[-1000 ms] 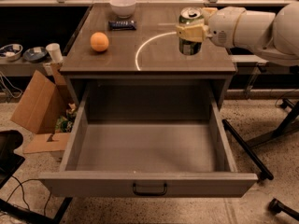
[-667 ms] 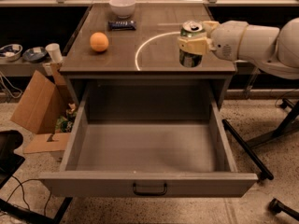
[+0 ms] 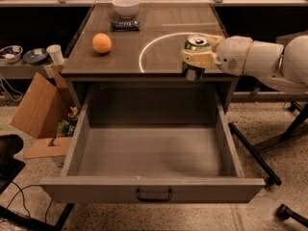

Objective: Place green can into top drawer

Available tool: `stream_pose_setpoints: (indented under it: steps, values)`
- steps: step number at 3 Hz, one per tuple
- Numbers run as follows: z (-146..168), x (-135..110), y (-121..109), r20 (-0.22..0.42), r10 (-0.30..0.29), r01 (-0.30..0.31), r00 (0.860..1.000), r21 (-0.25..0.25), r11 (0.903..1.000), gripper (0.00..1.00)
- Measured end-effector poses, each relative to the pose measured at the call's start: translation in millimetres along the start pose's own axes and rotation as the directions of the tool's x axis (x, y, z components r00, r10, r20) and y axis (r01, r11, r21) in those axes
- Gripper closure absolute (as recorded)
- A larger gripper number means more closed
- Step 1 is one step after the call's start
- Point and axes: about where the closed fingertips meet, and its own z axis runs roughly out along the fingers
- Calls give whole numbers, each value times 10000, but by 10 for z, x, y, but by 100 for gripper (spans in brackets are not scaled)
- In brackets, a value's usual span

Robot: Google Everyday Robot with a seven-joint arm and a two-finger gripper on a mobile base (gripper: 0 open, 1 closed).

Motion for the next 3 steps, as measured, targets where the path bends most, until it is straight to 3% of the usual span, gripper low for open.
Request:
stream_pose_setpoints:
  steps: [1, 2, 3]
  values:
    - [67, 78, 39, 285, 233, -232, 9993, -17, 9997, 100]
    - [228, 360, 230, 229, 686, -678, 9974, -348, 9971, 100]
    - [633, 824, 607, -80, 1036, -1038, 9946, -1200, 9873, 100]
